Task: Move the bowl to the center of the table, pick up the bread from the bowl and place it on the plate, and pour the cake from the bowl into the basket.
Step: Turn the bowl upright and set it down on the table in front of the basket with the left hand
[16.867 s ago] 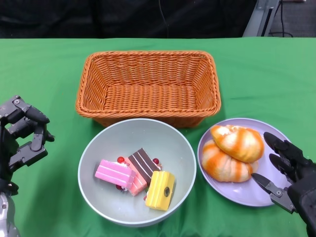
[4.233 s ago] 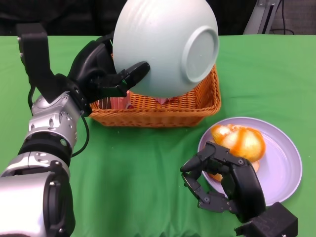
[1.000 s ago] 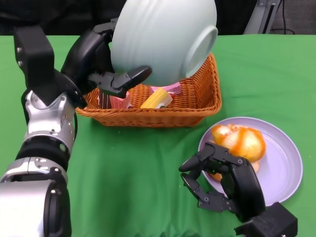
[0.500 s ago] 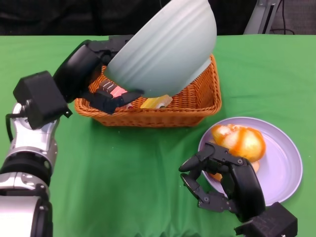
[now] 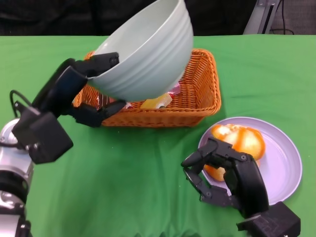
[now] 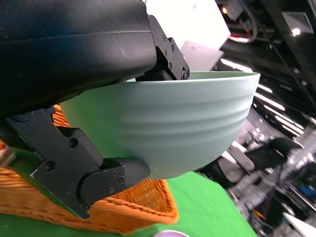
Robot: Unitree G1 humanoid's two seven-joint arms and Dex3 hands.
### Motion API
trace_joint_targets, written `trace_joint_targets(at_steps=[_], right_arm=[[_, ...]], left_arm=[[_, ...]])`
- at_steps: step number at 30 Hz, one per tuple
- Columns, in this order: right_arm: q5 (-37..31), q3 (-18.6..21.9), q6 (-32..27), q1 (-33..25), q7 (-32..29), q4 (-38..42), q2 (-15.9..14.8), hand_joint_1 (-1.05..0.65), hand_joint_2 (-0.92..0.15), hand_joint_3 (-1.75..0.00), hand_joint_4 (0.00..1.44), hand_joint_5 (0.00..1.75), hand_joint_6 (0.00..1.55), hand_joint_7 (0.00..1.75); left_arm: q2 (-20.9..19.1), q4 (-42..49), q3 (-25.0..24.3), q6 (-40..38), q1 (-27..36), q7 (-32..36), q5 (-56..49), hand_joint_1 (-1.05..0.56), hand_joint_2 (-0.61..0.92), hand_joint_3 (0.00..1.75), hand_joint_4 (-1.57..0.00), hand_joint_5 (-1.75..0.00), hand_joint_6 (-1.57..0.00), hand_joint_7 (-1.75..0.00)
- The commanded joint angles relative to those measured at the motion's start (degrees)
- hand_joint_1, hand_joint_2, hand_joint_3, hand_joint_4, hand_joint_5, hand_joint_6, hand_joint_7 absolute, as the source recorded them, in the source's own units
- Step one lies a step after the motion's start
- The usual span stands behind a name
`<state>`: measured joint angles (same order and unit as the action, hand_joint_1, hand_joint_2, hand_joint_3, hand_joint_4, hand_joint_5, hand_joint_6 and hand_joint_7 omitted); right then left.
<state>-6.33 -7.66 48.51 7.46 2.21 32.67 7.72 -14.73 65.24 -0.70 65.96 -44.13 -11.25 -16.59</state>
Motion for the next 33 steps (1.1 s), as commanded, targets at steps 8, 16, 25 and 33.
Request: trace_joint_targets(at_steps=[8, 16, 25, 33], right_arm=[[2.64, 0.43, -4.29, -0.86, 1.38, -5.19, -0.83, -0.16, -0.75, -0.57, 0.68, 1.51, 0.68, 1.18], [2.22, 0.76, -6.81, -0.84, 0.92, -8.21, -1.36, -0.19, -0.71, -0.60, 0.70, 1.51, 0.70, 1.19], [2.61, 1.09, -7.88, -0.85, 1.25, -10.22, -2.14, -0.20, -0.71, -0.61, 0.72, 1.47, 0.71, 1.17], [3.26, 1.41, -7.26, -0.60, 1.53, -10.73, -2.59, -0.19, -0.70, -0.63, 0.74, 1.45, 0.72, 1.16]], left_arm=[[-5.45, -5.56, 3.92, 4.62, 3.44, 24.26, -16.16, 0.02, 0.40, 1.36, -0.67, -1.75, -0.76, -1.52], [-9.71, -11.69, 8.66, 3.61, 7.12, 46.02, -31.18, -0.02, 0.36, 1.42, -0.74, -1.75, -0.75, -1.58], [-14.11, -17.39, 15.89, -1.33, 12.35, 67.59, -43.48, -0.05, 0.43, 1.27, -0.73, -1.75, -0.74, -1.49], [-16.79, -18.24, 22.60, -4.44, 15.75, 79.74, -48.01, -0.02, 0.43, 1.21, -0.76, -1.75, -0.71, -1.60]])
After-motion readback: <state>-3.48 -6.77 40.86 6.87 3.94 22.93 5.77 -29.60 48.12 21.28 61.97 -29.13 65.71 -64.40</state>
